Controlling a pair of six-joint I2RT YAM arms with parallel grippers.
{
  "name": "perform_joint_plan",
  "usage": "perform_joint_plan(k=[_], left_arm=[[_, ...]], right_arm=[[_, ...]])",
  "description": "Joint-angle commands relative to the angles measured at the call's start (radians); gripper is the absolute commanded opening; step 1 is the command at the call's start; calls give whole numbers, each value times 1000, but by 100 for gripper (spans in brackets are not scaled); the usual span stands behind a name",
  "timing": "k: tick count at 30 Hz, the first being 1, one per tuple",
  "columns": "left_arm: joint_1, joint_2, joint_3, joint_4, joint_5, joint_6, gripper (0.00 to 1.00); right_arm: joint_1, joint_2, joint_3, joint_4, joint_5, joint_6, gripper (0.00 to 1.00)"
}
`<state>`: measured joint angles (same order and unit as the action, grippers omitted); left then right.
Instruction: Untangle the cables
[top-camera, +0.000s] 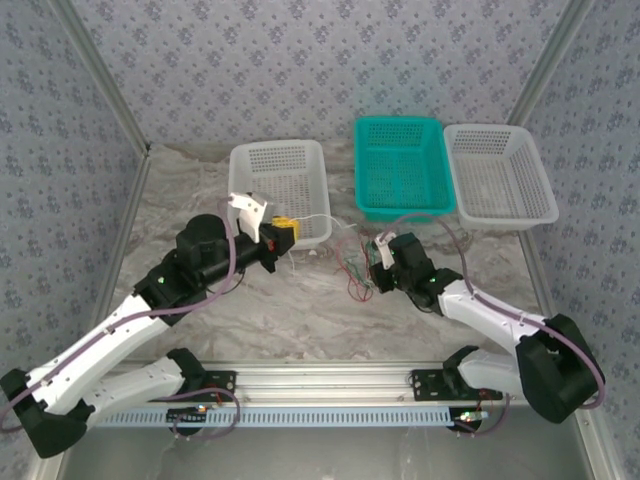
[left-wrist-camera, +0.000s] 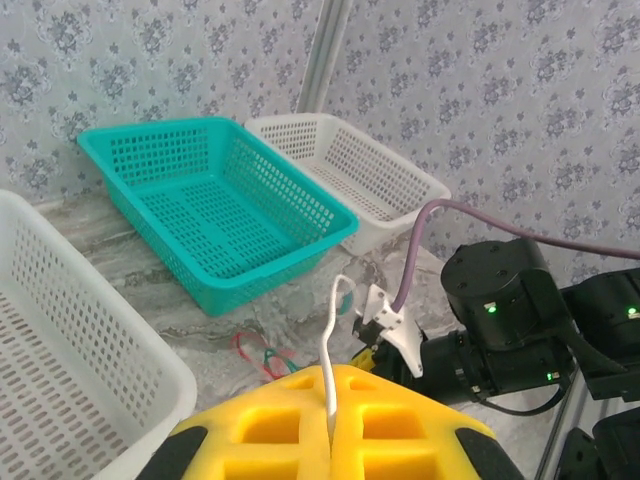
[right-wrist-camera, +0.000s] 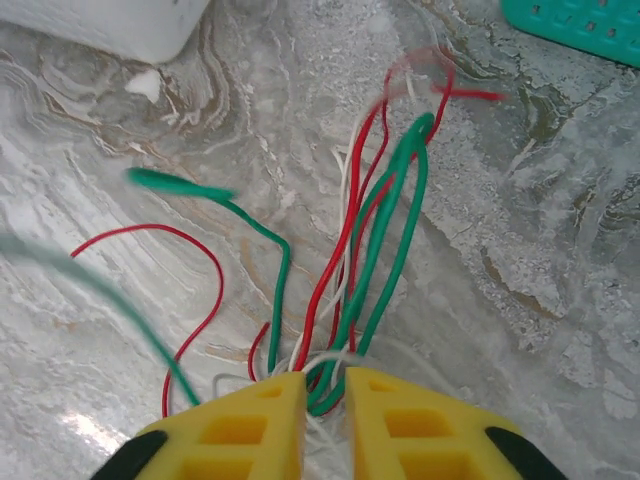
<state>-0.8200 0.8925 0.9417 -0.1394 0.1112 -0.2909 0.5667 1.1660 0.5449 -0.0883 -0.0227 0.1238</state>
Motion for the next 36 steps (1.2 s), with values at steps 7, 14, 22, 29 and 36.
perform_joint_plan(k=[7,14,22,29,36], left_arm=[[17,38,101,-63,-151,-7,0],[162,224,466,-143,-206,85,0],[374,439,807,-58,-96,127,0],[470,628,1095,-31,-34,140,0],[499,925,1557,-227,38,154,0]], right_arm=[[-8,-215,50,-3,5,185,60],[-13,-227,85,-57,41,235,65],[-18,-216,93,-108,40,253,66],[-23,-207,92,-109,46,254,67],[-30,-188,89,-102,40,262,67]])
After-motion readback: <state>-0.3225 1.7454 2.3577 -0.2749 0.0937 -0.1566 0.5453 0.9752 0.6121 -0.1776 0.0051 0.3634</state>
